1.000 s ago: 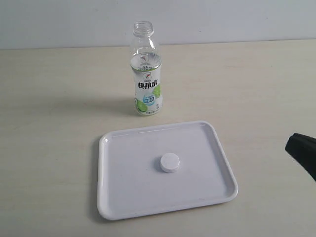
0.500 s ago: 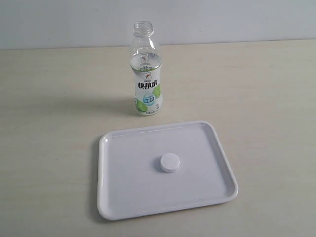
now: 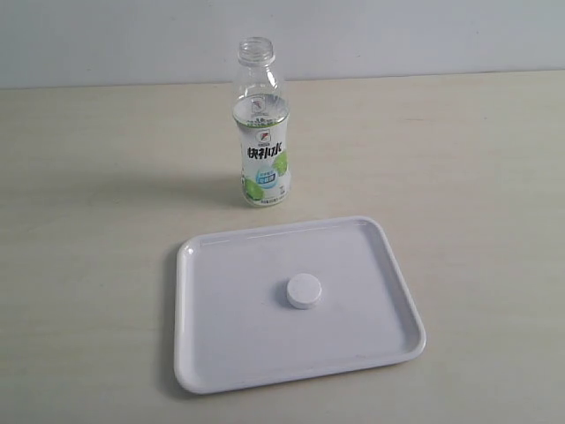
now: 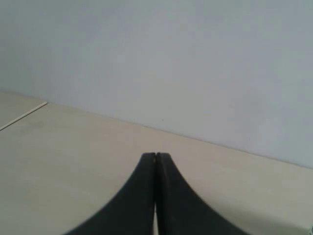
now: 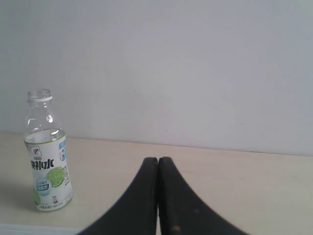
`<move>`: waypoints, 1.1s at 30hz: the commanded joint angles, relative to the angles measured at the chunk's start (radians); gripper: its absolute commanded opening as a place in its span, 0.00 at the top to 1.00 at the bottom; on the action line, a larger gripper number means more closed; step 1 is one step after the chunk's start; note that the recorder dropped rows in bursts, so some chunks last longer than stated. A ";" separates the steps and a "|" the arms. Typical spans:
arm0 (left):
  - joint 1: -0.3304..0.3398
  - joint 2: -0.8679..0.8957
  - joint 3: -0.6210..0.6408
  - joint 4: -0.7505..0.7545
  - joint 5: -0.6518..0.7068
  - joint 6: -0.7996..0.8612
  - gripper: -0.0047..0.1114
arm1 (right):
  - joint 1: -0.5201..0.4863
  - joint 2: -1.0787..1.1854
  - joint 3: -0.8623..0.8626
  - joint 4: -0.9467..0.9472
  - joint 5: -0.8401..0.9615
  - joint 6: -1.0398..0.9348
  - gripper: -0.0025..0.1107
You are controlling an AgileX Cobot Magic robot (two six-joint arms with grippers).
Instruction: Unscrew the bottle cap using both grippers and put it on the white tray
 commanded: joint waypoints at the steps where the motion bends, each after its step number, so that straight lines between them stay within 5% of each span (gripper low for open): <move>1: -0.001 -0.006 0.003 0.003 0.001 0.001 0.96 | -0.006 -0.006 0.005 -0.024 -0.040 0.058 0.98; 7: -0.001 -0.006 0.003 0.003 0.001 0.001 0.96 | -0.069 -0.006 0.005 -0.378 -0.048 0.367 0.98; 26: -0.001 -0.006 0.003 0.003 0.001 0.001 0.96 | -0.079 -0.006 0.005 -0.354 -0.040 0.385 0.98; 33: -0.196 -0.006 0.003 -0.018 0.026 -0.003 0.96 | -0.079 -0.006 0.005 -0.354 -0.040 0.385 0.98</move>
